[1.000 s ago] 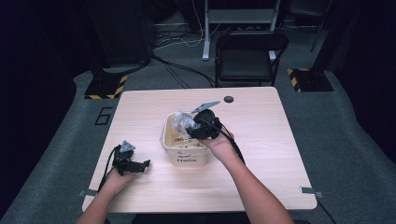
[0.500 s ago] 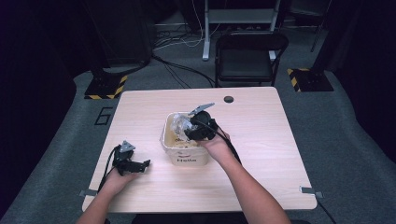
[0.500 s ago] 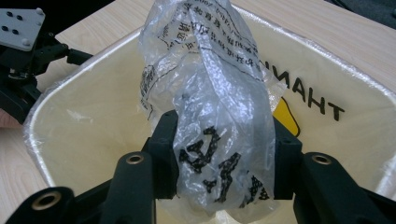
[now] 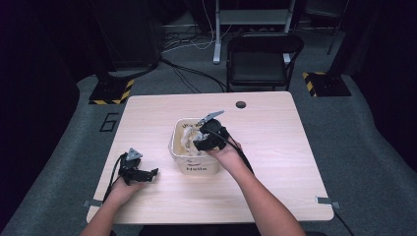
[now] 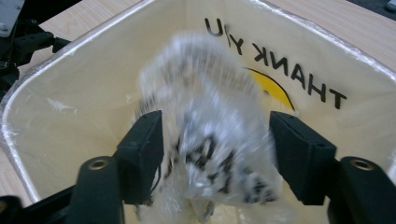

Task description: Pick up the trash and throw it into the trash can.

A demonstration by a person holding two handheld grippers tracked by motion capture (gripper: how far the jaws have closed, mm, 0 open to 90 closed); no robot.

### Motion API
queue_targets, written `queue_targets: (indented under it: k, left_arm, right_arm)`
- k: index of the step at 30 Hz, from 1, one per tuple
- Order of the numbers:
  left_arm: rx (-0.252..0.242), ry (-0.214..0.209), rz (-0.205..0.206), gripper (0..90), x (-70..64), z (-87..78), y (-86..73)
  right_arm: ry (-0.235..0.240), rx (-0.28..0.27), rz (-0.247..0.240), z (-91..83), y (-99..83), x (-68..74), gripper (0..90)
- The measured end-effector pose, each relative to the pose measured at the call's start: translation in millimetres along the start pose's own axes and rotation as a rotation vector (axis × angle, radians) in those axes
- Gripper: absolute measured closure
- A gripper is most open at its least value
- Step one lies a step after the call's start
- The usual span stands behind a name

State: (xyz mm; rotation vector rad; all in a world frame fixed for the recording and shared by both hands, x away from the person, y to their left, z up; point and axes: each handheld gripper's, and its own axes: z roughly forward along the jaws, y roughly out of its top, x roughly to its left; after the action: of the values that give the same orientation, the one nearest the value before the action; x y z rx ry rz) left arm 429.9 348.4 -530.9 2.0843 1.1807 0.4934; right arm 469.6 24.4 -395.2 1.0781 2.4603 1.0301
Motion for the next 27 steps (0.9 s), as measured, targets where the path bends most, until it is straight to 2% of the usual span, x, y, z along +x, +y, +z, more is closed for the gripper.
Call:
queue_targets:
  k: [3,5,9,11,18,24,27]
  left_arm:
    - [0.001,0.000,0.002,0.1,0.1,-0.1,0.0]
    - [0.001,0.000,0.002,0.1,0.1,-0.1,0.0]
    - [0.001,0.000,0.002,0.0,0.1,-0.1,0.0]
    - [0.001,0.000,0.002,0.1,0.1,-0.1,0.0]
    - [0.001,0.000,0.004,0.0,0.0,-0.2,-0.1]
    - [0.001,0.000,0.004,0.0,0.0,-0.1,-0.1]
    - [0.001,0.000,0.004,0.0,0.0,-0.2,-0.1]
  right_arm:
    - [0.001,0.009,0.005,-2.9,-2.4,-2.6,29.2]
    - [-0.008,-0.002,0.004,-6.3,-4.6,-3.7,29.1]
    - [-0.025,-0.045,0.001,-17.8,-12.7,-7.0,29.8]
    - [-0.014,-0.099,-0.012,-30.0,-21.7,-9.9,30.6]
    - [-0.034,-0.164,0.013,-57.8,-39.0,-14.7,29.5]
    - [-0.043,-0.161,0.022,-69.8,-47.6,-21.7,29.5]
    - [-0.054,-0.159,0.038,-75.6,-58.8,-28.5,29.5]
